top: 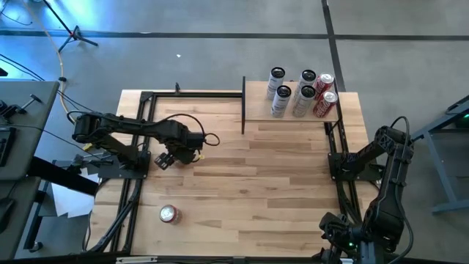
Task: Place canned beverage on shelf
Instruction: Put the orange soda can on the shelf
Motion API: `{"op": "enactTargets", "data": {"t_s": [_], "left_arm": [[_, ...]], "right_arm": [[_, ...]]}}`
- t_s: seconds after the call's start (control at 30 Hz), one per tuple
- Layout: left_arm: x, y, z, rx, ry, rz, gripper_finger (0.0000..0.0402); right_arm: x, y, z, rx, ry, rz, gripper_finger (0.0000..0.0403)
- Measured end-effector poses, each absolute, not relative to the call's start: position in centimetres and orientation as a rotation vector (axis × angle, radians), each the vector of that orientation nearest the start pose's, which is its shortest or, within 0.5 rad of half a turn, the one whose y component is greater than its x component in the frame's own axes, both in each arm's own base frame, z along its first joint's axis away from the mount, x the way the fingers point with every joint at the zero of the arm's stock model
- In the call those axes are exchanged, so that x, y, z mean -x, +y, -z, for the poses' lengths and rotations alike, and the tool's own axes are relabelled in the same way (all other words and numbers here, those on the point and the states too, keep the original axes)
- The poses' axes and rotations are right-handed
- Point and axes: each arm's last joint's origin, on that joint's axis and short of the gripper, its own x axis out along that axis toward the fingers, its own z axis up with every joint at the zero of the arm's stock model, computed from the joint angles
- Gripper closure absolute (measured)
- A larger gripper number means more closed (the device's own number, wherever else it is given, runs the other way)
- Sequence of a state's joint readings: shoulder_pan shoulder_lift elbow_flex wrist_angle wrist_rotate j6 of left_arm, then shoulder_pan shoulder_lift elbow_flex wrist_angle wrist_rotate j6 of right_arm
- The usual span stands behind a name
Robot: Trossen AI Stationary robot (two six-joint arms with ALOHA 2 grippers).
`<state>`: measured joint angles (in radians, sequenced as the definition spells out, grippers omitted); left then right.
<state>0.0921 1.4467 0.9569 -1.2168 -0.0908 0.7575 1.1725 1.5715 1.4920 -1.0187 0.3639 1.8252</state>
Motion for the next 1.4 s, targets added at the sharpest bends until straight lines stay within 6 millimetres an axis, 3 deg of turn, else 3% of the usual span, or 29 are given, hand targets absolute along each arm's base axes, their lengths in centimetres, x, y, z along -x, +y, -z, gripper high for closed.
{"op": "enactTargets", "data": {"t_s": [1.0,1.4], "left_arm": [[-22.33,2.09,-20.74,-0.504,1.591,0.516,0.0121],[-22.33,2.28,-20.74,-0.497,1.589,0.511,0.0069]], "right_arm": [[-13.07,28.39,-32.34,-0.866,1.075,0.199,0.0004],[-13.08,28.38,-32.35,-0.866,1.075,0.199,0.0004]]}}
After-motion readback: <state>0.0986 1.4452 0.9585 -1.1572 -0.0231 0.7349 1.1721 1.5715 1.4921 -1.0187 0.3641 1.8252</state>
